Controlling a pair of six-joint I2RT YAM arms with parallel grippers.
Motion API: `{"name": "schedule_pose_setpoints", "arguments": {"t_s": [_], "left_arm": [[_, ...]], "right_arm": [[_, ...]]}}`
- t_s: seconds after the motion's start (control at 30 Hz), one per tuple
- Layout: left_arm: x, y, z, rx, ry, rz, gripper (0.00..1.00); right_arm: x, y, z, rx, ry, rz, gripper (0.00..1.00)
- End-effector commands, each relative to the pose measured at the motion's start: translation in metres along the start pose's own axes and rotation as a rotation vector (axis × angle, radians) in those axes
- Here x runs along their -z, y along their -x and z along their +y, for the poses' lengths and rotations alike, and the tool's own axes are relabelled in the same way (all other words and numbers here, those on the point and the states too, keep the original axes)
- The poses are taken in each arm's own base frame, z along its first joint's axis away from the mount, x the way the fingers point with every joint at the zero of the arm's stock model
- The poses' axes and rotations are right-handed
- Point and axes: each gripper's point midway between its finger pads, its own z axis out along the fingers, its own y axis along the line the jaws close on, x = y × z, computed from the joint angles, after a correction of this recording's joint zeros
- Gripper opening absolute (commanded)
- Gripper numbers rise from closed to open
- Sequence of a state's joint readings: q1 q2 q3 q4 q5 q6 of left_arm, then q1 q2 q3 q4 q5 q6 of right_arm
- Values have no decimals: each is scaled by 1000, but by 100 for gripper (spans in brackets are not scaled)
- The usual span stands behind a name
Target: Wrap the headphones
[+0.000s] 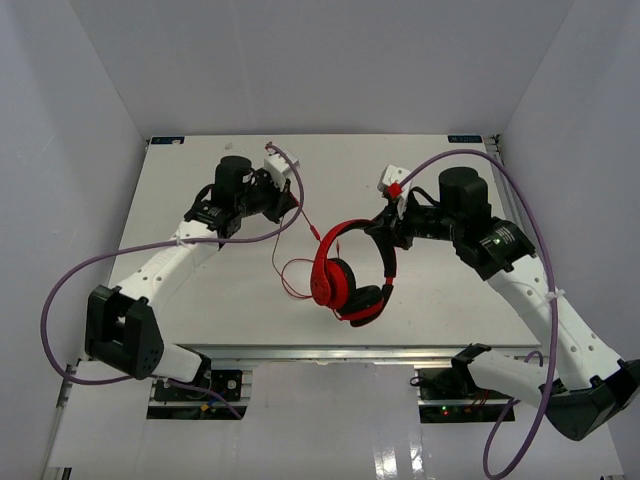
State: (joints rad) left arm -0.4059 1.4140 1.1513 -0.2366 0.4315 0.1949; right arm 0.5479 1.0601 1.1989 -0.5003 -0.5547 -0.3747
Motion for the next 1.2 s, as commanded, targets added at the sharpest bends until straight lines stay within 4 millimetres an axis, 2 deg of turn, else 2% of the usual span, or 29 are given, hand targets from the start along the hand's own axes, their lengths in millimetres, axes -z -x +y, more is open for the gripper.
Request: {"name": "schedule_pose_setpoints", "arguments": {"t_s": [0.0, 0.03, 0.07, 0.23, 0.37, 0.57, 0.67, 0.73, 0.97, 1.17], "left_arm": [[20, 48, -38, 94, -156, -303, 0], [22, 59, -44, 82, -191, -369, 1], [23, 59, -48, 125, -214, -387, 2], [22, 54, -68, 223, -336, -491, 16], [12, 49, -83, 258, -382, -515, 24], [-23, 23, -122, 266, -475, -454, 33], [-37, 4, -133, 270, -496, -426, 35], [-40, -4, -140, 265, -511, -423, 37], [-48, -49, -155, 250, -546, -366, 40], [-51, -66, -158, 251, -538, -341, 40]], "right_arm": [[15, 56, 14, -171, 154, -150, 8], [19, 61, 10, -187, 162, -170, 8], [20, 65, 7, -226, 169, -179, 8], [24, 84, -6, -351, 210, -233, 8], [24, 94, -19, -409, 198, -254, 8], [37, 107, -44, -443, 128, -287, 8], [46, 113, -51, -445, 114, -304, 8], [52, 117, -53, -444, 113, -315, 8], [68, 123, -64, -462, 68, -339, 8], [77, 128, -79, -502, 17, -356, 8]]}}
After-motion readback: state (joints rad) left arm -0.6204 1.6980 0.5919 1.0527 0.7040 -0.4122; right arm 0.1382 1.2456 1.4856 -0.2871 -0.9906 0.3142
